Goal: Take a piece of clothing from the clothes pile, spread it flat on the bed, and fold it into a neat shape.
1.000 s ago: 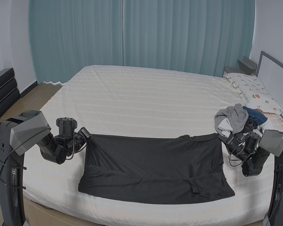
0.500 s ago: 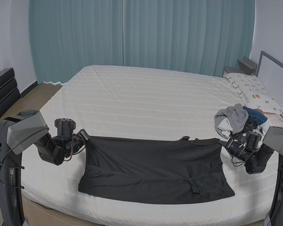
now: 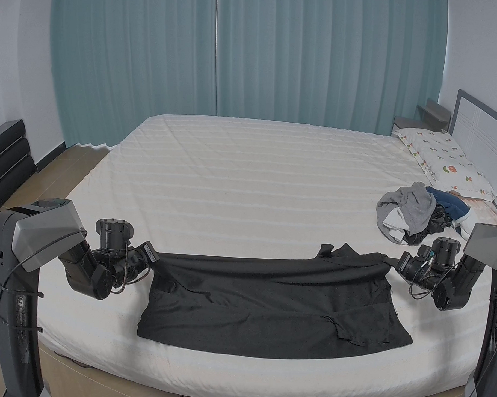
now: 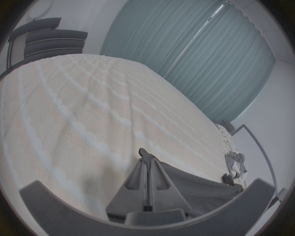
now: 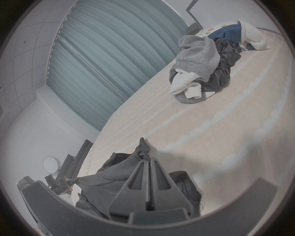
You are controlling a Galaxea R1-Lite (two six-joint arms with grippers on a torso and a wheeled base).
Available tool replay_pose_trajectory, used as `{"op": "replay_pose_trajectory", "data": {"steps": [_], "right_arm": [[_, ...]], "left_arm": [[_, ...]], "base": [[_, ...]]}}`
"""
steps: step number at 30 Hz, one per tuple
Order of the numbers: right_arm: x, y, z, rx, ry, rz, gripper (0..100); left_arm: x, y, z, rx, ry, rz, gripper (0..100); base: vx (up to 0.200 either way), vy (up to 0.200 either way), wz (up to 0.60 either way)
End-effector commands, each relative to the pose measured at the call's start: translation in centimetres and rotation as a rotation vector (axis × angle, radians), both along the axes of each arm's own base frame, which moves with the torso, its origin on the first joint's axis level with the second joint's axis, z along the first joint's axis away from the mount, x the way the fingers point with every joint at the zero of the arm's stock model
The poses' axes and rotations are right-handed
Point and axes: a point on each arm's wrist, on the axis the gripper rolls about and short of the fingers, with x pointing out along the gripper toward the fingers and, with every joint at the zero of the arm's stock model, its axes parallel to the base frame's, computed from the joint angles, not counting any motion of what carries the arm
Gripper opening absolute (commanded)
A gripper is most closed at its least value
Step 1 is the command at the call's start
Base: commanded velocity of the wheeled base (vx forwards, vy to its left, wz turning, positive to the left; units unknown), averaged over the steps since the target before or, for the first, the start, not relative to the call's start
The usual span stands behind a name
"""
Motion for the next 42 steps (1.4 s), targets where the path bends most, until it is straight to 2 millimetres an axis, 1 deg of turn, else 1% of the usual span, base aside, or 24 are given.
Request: {"op": "replay_pose_trajectory", "data": {"steps": [1, 3, 4, 7, 10, 12, 13, 14, 17, 19, 23, 27, 30, 31, 32, 33, 35, 36, 37, 39, 42], "right_arm": [[-1.1, -0.3, 0.1, -0.020, 0.011, -0.001, 0], [-1.2, -0.3, 0.3, -0.024, 0.003, 0.000, 0], [-1.3, -0.3, 0.9, -0.025, -0.027, 0.002, 0], [-0.9, -0.2, 1.3, -0.029, -0.088, 0.000, 0], [0.1, 0.1, 1.4, -0.037, -0.118, 0.004, 0], [1.1, 0.4, 1.4, -0.041, -0.140, 0.003, 0], [1.6, 0.5, 1.2, -0.044, -0.141, 0.001, 0], [2.1, 0.5, 0.9, -0.048, -0.136, -0.014, 0], [3.2, 0.9, 0.7, -0.056, -0.146, -0.023, 0], [3.6, 1.1, 0.7, -0.059, -0.156, -0.025, 0], [3.6, 1.3, 0.4, -0.058, -0.147, -0.020, 0], [2.7, 1.2, 0.2, -0.052, -0.107, -0.015, 0], [2.3, 1.0, 0.5, -0.053, -0.103, -0.019, 0], [1.9, 0.8, 0.7, -0.051, -0.098, -0.019, 0], [1.2, 0.5, 0.9, -0.044, -0.088, -0.011, 0], [1.2, 0.5, 0.9, -0.044, -0.088, -0.011, 0], [0.0, 0.7, 1.7, -0.032, -0.077, 0.019, 0], [0.0, 0.7, 1.7, -0.032, -0.077, 0.019, 0], [-0.7, 0.7, 2.1, -0.033, -0.068, 0.026, 0], [-1.2, 0.6, 2.1, -0.035, -0.057, 0.023, 0], [-2.0, 0.2, 1.6, -0.051, -0.033, 0.021, 0]], "left_arm": [[-1.1, 0.2, -0.2, 0.035, 0.003, -0.014, 0], [-1.4, 0.2, 0.0, 0.040, -0.010, -0.017, 0], [-1.7, 0.2, 0.2, 0.043, -0.033, -0.021, 0], [-1.7, 0.2, 0.4, 0.044, -0.053, -0.022, 0], [-1.0, 0.2, 0.6, 0.038, -0.073, -0.018, 0], [-0.1, 0.1, 1.2, 0.029, -0.104, -0.009, 0], [0.3, 0.1, 1.1, 0.027, -0.110, -0.006, 0], [0.7, 0.1, 0.6, 0.023, -0.107, -0.001, 0], [1.4, 0.0, 0.5, 0.019, -0.124, 0.006, 0], [1.7, 0.0, 0.6, -0.003, -0.130, 0.022, 0], [1.8, 0.0, 0.5, -0.018, -0.128, 0.029, 0], [1.4, 0.0, 0.0, -0.014, -0.107, 0.028, 0], [1.1, 0.0, -0.3, -0.011, -0.093, 0.028, 0], [0.9, 0.1, -0.4, -0.011, -0.087, 0.028, 0], [0.6, 0.2, -0.4, -0.006, -0.083, 0.027, 0], [0.6, 0.2, -0.4, -0.006, -0.083, 0.027, 0], [-0.1, 0.3, -0.2, 0.029, -0.078, 0.012, 0], [-0.1, 0.3, -0.2, 0.029, -0.078, 0.012, 0], [-0.8, 0.5, -0.1, 0.050, -0.069, 0.003, 0], [-1.7, 0.5, 0.0, 0.064, -0.061, -0.008, 0], [-2.9, 0.6, -0.1, 0.107, -0.055, -0.033, 0]], "base": [[0.000, 0.000, 0.00], [0.000, 0.000, 0.00], [0.000, 0.000, 0.00], [0.000, 0.000, 0.00], [0.000, 0.000, 0.00], [0.000, 0.000, 0.00], [0.000, 0.000, 0.00], [0.000, 0.000, 0.00], [0.000, 0.000, 0.00], [0.000, 0.000, 0.00], [0.000, 0.000, 0.00], [0.000, 0.000, 0.00], [0.000, 0.000, 0.00], [0.000, 0.000, 0.00], [0.000, 0.000, 0.00], [0.000, 0.000, 0.00], [0.000, 0.000, 0.00], [0.000, 0.000, 0.00], [0.000, 0.000, 0.00], [0.000, 0.000, 0.00], [0.000, 0.000, 0.00]]}}
